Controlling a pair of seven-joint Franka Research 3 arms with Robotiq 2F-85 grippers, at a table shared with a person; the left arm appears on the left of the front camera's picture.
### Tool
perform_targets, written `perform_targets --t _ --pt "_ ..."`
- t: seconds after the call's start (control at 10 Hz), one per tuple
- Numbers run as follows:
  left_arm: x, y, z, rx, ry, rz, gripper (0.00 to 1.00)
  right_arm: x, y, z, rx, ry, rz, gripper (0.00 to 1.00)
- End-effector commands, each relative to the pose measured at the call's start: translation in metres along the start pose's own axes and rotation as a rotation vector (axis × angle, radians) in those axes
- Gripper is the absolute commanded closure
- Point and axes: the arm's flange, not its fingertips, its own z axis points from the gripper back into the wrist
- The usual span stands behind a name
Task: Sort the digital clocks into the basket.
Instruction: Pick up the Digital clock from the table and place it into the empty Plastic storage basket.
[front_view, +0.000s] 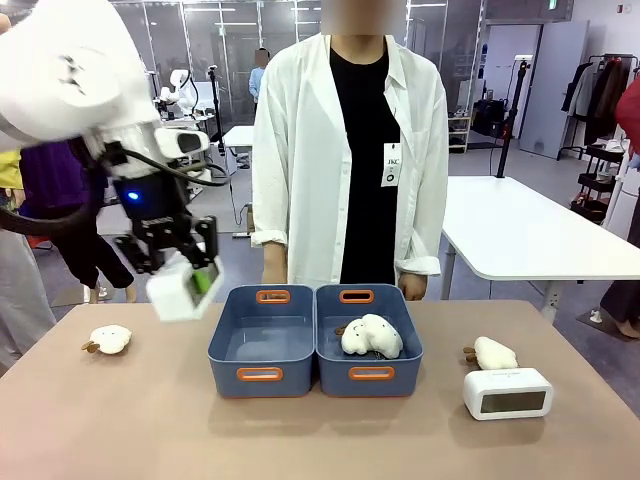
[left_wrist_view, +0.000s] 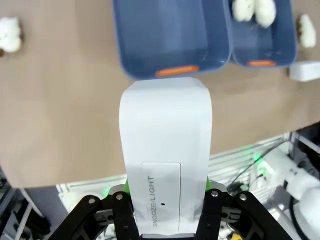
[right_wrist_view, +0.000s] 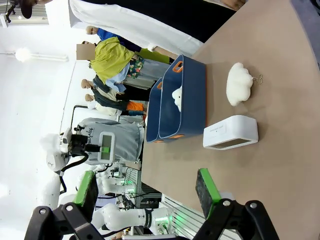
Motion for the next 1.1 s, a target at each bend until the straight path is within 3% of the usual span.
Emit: perform_targets --t 0.0,0.3,0.6,0.7,0.8,1.0 --pt "0.036 -0.005 -0.04 -0.054 -0.063 0.02 0.5 -0.003 0.001 0.003 0.001 0.007 0.021 0.0" --pt "0.1 -0.013 -0.111 -0.004 -0.091 -0.03 0.5 -0.003 0.001 0.003 0.001 0.007 0.021 0.0" --pt "0.135 -0.017 -0.157 0.106 -0.144 -0.019 0.5 -0.003 0.001 0.003 0.001 0.007 0.021 0.0" --pt "0.143 -0.013 -0.164 0.127 -0.15 -0.001 0.5 -0.003 0.001 0.003 0.001 0.007 0.021 0.0" --pt "0.124 -0.01 -0.161 0.058 -0.103 -0.056 0.5 -0.003 0.001 0.003 0.001 0.007 0.021 0.0" --pt "0.124 -0.01 -0.161 0.058 -0.103 -0.056 0.5 -0.003 0.001 0.003 0.001 0.007 0.021 0.0"
